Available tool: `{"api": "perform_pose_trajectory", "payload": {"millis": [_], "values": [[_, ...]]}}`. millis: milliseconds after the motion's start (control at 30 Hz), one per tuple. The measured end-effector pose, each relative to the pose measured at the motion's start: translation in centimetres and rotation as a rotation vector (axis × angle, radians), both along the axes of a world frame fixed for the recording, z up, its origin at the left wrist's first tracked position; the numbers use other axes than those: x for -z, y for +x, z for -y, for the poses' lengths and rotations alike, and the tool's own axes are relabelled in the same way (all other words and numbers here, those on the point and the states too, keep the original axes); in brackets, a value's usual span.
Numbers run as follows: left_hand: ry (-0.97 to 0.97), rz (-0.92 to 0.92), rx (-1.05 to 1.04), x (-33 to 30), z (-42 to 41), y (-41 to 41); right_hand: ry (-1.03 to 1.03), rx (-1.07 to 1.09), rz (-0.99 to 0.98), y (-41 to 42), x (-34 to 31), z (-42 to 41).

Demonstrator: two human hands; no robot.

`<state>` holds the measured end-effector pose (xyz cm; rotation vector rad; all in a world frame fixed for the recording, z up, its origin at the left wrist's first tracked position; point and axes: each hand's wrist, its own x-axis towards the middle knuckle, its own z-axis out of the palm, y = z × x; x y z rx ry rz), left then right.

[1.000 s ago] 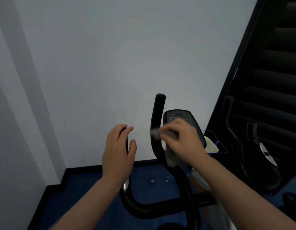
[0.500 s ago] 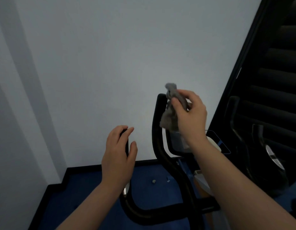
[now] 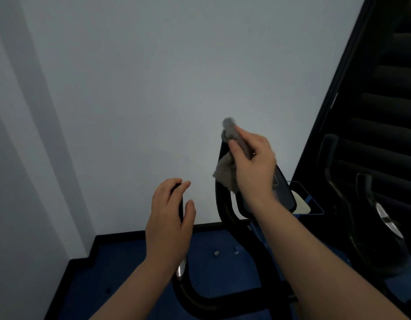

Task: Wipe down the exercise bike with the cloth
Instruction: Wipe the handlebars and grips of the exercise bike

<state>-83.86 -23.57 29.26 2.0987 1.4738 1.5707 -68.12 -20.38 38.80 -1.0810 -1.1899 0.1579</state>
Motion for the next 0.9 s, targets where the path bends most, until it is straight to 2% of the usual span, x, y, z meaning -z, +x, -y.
{"api": "perform_pose_trajectory", "payload": {"millis": [167,233,367,467,600,700,733,833,900], "values": [[-0.006,0.017,0.010,0.0,0.0,0.0,-0.135,0.006,0.089,-0.3,4.5,2.2],[-0.001,0.026,0.011,0.0,0.0,0.0,-0.182,0.015,0.159,0.7,4.1,2.4],[0.004,0.029,0.008,0.0,-0.1,0.0,0.018,0.150,0.394,0.6,0.1,1.2],[0.006,0.014,0.006,0.0,-0.1,0.0,-0.060,0.187,0.603,0.3,-0.9,0.3],[0.006,0.004,0.000,0.0,-0.2,-0.1,-0.182,0.106,0.872,1.0,2.5,2.0],[0.012,-0.001,-0.001,0.1,-0.2,-0.1,-0.359,-0.011,0.812,2.0,3.3,3.0],[0.011,0.006,-0.003,0.1,-0.2,-0.1,-0.343,-0.021,0.799,2.1,2.7,2.9],[0.011,0.015,0.001,0.1,-0.2,-0.1,-0.128,0.060,0.775,1.9,0.1,2.0],[0.012,0.013,0.004,0.1,-0.2,-0.1,-0.113,0.129,0.777,1.2,-0.7,1.3]]}}
